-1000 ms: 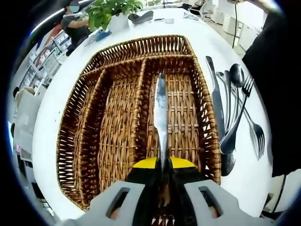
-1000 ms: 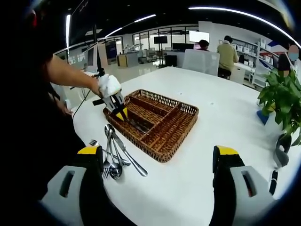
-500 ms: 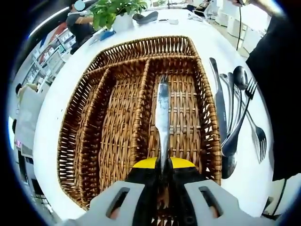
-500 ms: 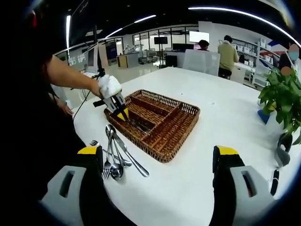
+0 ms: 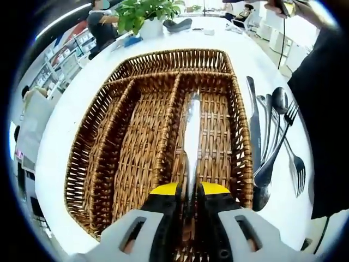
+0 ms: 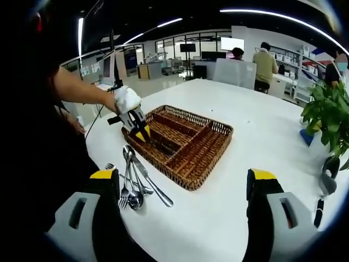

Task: Arrange the knives, forks, and spoons in their matching storage slots by inserting each utensil handle-first until every utensil is classified and aligned in the correct compartment

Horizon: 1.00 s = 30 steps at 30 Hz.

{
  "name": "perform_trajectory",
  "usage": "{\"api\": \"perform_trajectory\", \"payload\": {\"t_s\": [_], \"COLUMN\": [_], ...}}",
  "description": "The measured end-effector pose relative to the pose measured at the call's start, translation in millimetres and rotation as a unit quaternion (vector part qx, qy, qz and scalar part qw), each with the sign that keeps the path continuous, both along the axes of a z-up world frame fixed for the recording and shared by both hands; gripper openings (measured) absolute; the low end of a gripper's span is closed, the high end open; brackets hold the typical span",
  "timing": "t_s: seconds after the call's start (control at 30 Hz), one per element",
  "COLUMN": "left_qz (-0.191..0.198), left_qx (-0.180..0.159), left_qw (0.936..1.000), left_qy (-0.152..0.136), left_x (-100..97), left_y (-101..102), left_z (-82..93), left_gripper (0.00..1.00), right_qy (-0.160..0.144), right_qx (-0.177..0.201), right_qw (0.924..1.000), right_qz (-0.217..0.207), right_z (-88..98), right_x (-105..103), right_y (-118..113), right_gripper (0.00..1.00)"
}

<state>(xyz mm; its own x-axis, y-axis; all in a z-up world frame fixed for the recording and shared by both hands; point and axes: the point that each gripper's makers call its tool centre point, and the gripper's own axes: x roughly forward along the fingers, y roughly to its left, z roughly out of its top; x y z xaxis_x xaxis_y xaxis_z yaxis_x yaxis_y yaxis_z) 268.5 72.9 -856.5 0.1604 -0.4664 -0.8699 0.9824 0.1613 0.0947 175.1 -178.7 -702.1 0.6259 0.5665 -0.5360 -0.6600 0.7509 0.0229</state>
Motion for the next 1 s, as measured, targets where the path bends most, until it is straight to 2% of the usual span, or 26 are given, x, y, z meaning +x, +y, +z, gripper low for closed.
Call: {"api": "perform_trajectory", "payload": {"t_s": [0.3,0.37,0.43,0.53,0.63,0.87,1.0], "left_qz": [0.064,0.081,0.093,0.103,0.121,0.16,0.177], "left_qx": [-0.056,-0.083,-0.096,-0.114,-0.135,-0.164,-0.18], "left_qw": [0.9963,0.9931,0.991,0.9879,0.9829,0.9724,0.9662], "left_qy": [-0.006,-0.014,-0.004,-0.025,-0.033,-0.043,-0.054], "left_x": [4.2,6.8,4.2,6.5,8.0,5.6,0.5], "left_y": [11.9,12.7,15.6,18.3,21.7,37.8,45.9], "left_z": [31.9,44.6,53.9,70.1,83.8,99.9,111.6], "left_gripper": [0.2,0.27,0.29,0.34,0.41,0.44,0.54], "right_qy": [-0.003,-0.003,-0.004,-0.006,-0.008,-0.012,-0.013], "right_qx": [0.002,0.003,0.002,0.004,0.002,0.001,-0.002], "right_qw": [1.0,1.0,1.0,1.0,0.9999,0.9998,0.9996], "right_qz": [0.001,0.002,0.004,0.005,0.008,0.018,0.025], "right_z": [1.0,1.3,1.3,3.1,3.9,5.0,4.8], "right_x": [1.7,2.4,3.3,5.9,8.7,14.7,16.4], "right_y": [1.4,2.3,2.5,3.8,3.8,8.6,9.7], "right_gripper": [1.0,1.0,1.0,1.0,1.0,1.0,1.0]}}
